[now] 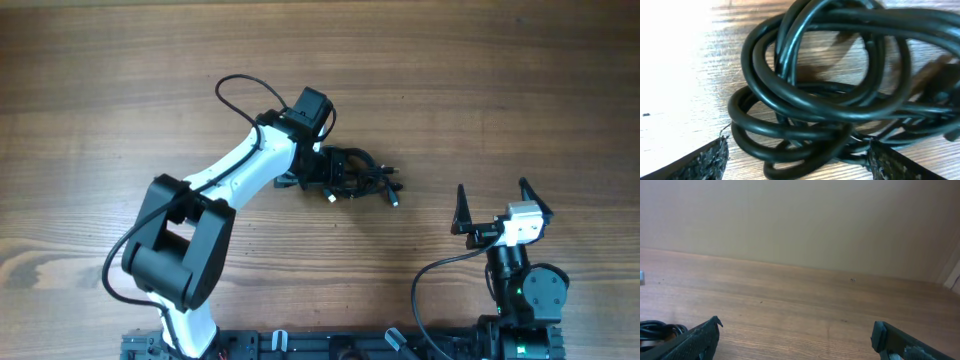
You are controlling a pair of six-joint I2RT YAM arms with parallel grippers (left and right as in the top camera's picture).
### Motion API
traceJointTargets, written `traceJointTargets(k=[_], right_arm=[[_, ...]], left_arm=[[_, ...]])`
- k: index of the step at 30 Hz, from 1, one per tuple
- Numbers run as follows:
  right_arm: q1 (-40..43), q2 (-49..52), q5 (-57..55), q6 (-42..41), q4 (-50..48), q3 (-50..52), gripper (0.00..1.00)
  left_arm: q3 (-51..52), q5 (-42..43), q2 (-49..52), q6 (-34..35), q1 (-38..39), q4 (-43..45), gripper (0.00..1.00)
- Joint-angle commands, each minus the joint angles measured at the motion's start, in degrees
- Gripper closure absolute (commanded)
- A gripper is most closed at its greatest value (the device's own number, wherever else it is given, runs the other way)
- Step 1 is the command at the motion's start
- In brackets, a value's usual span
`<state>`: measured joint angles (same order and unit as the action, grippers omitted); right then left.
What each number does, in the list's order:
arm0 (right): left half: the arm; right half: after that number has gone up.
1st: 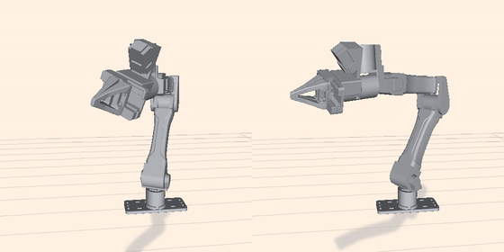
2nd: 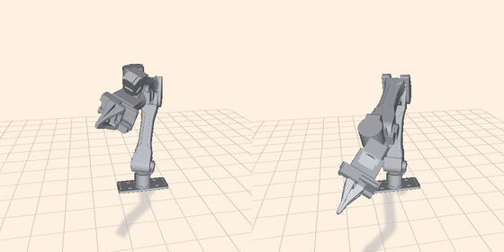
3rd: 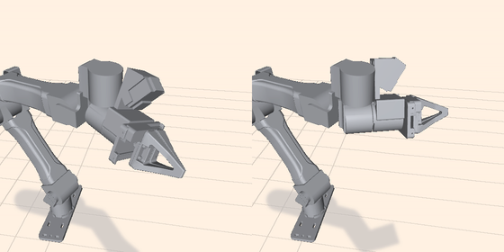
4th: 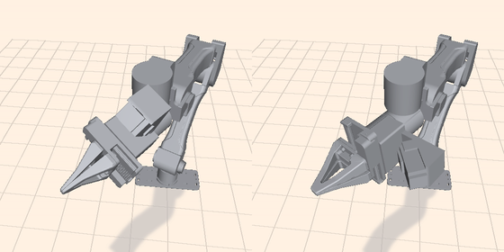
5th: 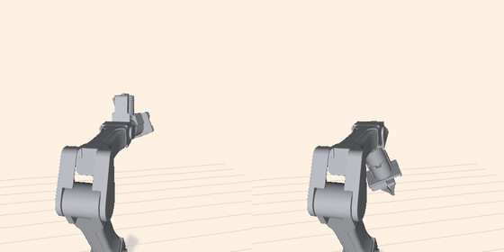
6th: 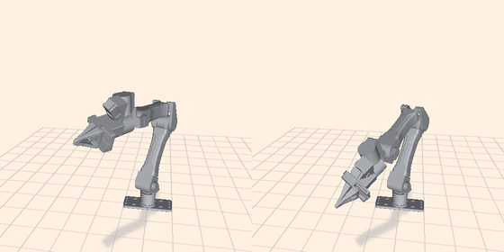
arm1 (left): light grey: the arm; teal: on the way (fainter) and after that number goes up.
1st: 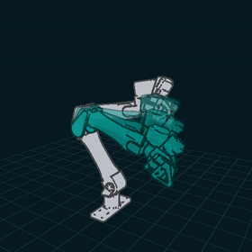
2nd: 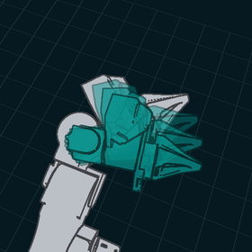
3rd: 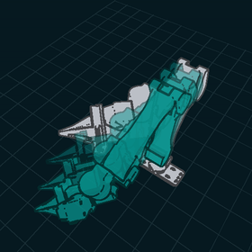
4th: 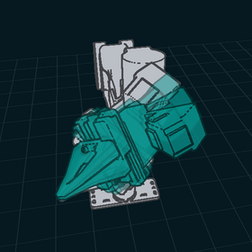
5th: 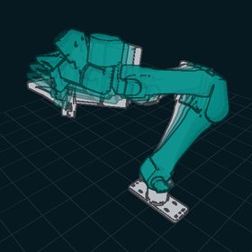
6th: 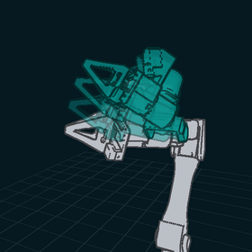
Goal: Untangle cables
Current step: 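Lower the left gripper and grasp the black cable bundle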
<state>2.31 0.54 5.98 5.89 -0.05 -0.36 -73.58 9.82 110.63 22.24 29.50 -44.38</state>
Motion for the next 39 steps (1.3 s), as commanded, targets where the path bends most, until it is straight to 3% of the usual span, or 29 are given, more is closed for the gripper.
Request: traceJointTargets(k=[1, 7, 10, 14, 20, 29, 39], right_arm=[[0.24, 0.07, 0.85, 0.11, -0.26, 0.04, 0.00], [0.24, 0.07, 0.85, 0.13, -0.26, 0.02, 0.00], [0.24, 0.07, 0.85, 0.13, -0.26, 0.02, 0.00], [0.24, 0.07, 0.85, 0.13, -0.26, 0.02, 0.00], [0.24, 0.07, 0.85, 0.13, -0.26, 0.02, 0.00], [0.24, 0.07, 0.85, 0.15, -0.26, 0.04, 0.00], [0.24, 0.07, 0.85, 0.13, -0.26, 0.02, 0.00]], left_arm=[[-0.57, -0.94, 3.76, 0.74, 0.02, 0.22, 0.13], [-0.57, -0.96, 4.04, 1.18, 0.02, 1.53, 0.17], [-0.57, -0.96, 4.04, 1.18, 0.02, 1.49, 0.34], [-0.57, -0.96, 4.04, 1.18, 0.02, 2.21, 0.65], [-0.57, -0.98, 4.04, 1.18, 0.02, 3.48, 0.96], [-0.96, -3.10, 2.78, 0.44, -0.02, 5.03, 0.96], [-2.27, -3.34, -10.97, -15.72, 0.00, 6.29, 0.96]])
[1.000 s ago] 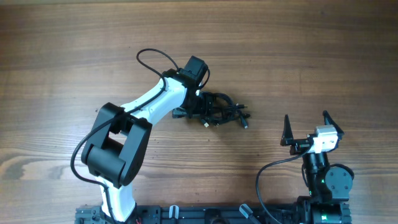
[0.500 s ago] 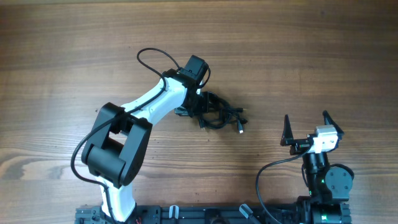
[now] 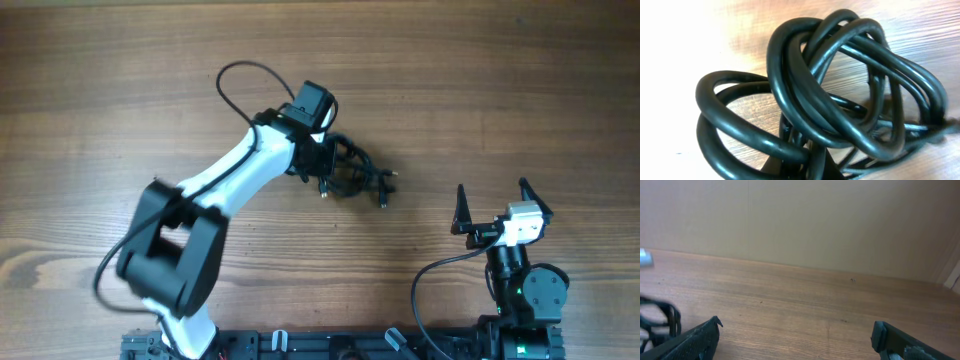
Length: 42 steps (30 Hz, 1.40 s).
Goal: Untangle cables
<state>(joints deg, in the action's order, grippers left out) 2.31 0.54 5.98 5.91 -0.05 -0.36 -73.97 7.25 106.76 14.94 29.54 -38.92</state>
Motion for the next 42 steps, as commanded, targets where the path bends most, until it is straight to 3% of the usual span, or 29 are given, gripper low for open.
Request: traceJointTargets(k=[1, 9, 13, 19, 24, 28, 32, 42], right_arm=[[0.24, 0.07, 0.85, 0.09, -0.26, 0.02, 0.00], [0.24, 0.07, 0.85, 0.11, -0.26, 0.04, 0.00], [0.24, 0.07, 0.85, 0.09, -0.26, 0.04, 0.00], [0.24, 0.07, 1.31, -0.17, -0.70, 0.02, 0.00], [0.24, 0.07, 6.91, -12.35, -4.85, -0.26, 0.00], [0.24, 0.85, 13.31, -15.80, -4.55, -3.19, 0.00], [0.24, 8.00, 15.28, -17.90, -0.31, -11.08, 0.00], [0.24, 38.36, 29.81, -17.90, 6.73, -34.56, 0.00]], left_arm=[[-1.88, -0.74, -8.57, -10.14, -0.09, 1.05, 0.96], [-1.88, -0.74, -14.32, -13.33, -0.07, 1.88, 0.96], [-1.88, -0.72, -14.40, -19.06, 0.15, 2.43, 0.96], [-1.88, -0.72, -14.40, -19.23, 0.26, 5.53, 0.96], [-1.88, -0.70, -14.40, -18.97, 0.26, 7.32, 0.96], [-1.88, -0.70, -14.40, -16.90, 0.35, 8.11, 0.96], [-1.88, -0.70, -14.40, -11.69, 0.35, 9.79, 0.96], [-1.88, -0.68, -14.40, -4.59, 0.35, 9.99, 0.96]])
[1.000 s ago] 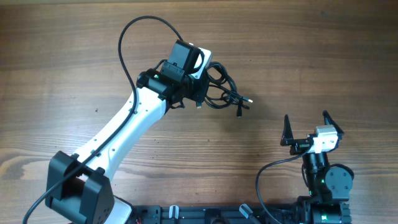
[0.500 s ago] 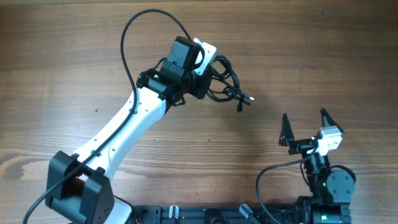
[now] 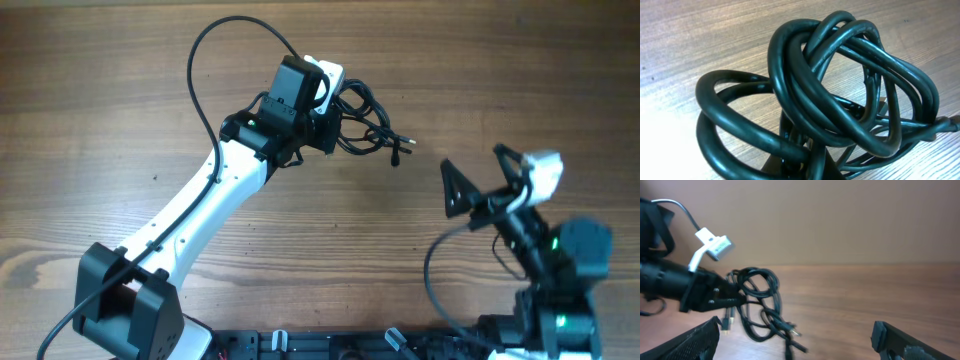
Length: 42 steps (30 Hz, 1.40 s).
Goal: Untangle cables
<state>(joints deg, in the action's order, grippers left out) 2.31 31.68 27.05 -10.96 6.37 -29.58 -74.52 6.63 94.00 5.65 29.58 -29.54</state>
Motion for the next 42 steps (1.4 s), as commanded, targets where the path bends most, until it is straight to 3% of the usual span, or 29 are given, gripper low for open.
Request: traceJointTargets(k=[1, 6, 10, 12, 15, 21, 28, 38, 42], right_arm=[[0.24, 9.53, 10.80, -1.05, 0.28, -6.73, 0.00], [0.24, 18.84, 19.17, -3.72, -3.15, -10.75, 0.00], [0.24, 23.19, 26.67, -19.32, -11.56, -10.71, 0.00], [0.24, 25.33, 28.09, -26.27, -16.35, -10.71, 0.09], [0.22, 28.79, 28.35, -39.69, -20.04, -10.69, 0.08], [-2.32, 35.23, 36.02, -48.19, -26.71, -10.69, 0.13], [-6.82, 37.51, 34.82, -48.57, -29.46, -10.69, 0.16], [-7.17, 37.51, 24.57, -34.27, -25.97, -10.64, 0.23], [-7.17, 37.51, 20.65, -33.20, -21.24, -10.64, 0.23]], left_arm=[[-1.33, -0.07, -1.64, 5.86, 0.31, 0.57, 0.96], [-1.33, 3.30, -1.64, 8.13, 0.31, -0.22, 0.96], [-1.33, 6.27, -1.64, 8.39, 0.31, -0.24, 0.96], [-1.33, 6.40, -1.64, 10.51, 0.31, 0.09, 0.96], [-1.33, 6.36, -1.64, 13.92, 0.31, 1.84, 0.96], [-1.33, 5.33, -1.64, 17.16, 0.33, 6.27, 0.96], [-1.33, 3.80, -1.64, 20.92, 0.33, 7.72, 0.96], [-1.33, 3.98, -1.64, 22.23, 3.21, 7.72, 0.96], [-1.33, 3.93, -1.64, 22.23, 3.19, 7.74, 0.96]])
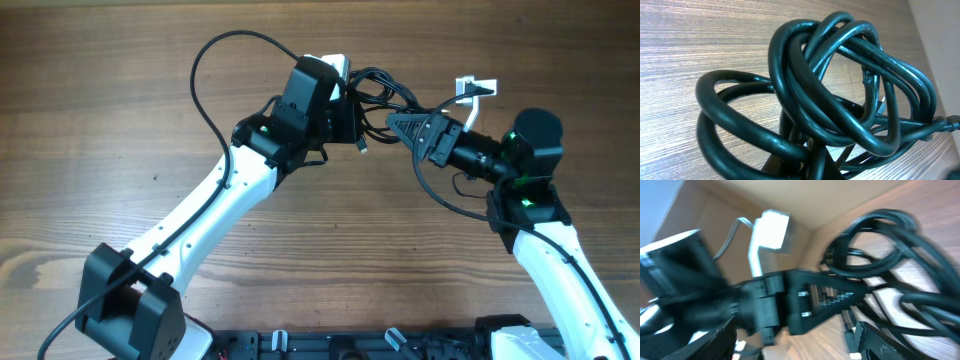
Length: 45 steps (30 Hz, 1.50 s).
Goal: Untangle cables
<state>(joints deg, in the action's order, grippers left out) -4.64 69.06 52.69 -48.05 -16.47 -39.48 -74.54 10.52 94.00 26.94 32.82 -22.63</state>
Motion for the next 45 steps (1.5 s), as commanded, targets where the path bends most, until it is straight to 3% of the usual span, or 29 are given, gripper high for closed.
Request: traceJointTargets(k=[1, 15, 29, 40, 43, 45], right_arm=[[-0.22, 0.13, -4.96, 5.07, 1.64, -0.74, 0.23], [-0.24, 0.17, -15.89, 11.02, 5.33, -0.72, 0.23], [-0.22, 0.17, -18.25, 10.97, 6.23, -0.66, 0.44], [-0.22, 0.17, -28.46, 10.91, 6.03, -0.63, 0.44], [-0.24, 0.17, -28.76, 10.49, 5.11, -0.63, 0.60], [-0.24, 0.17, -28.72, 10.34, 4.09, -0.63, 0.63]], left_arm=[[-1.31, 0.04, -1.64, 0.94, -0.04, 0.85, 0.96], [-1.31, 2.56, -1.64, 0.96, 2.05, 1.05, 0.96], [-1.31, 2.49, -1.64, 0.94, 6.45, 4.83, 0.96], [-1.31, 4.26, -1.64, 0.96, 6.45, 4.44, 0.96], [-1.31, 4.26, -1.64, 0.96, 6.45, 4.42, 0.96], [-1.31, 4.26, -1.64, 0.96, 6.45, 4.42, 0.96]])
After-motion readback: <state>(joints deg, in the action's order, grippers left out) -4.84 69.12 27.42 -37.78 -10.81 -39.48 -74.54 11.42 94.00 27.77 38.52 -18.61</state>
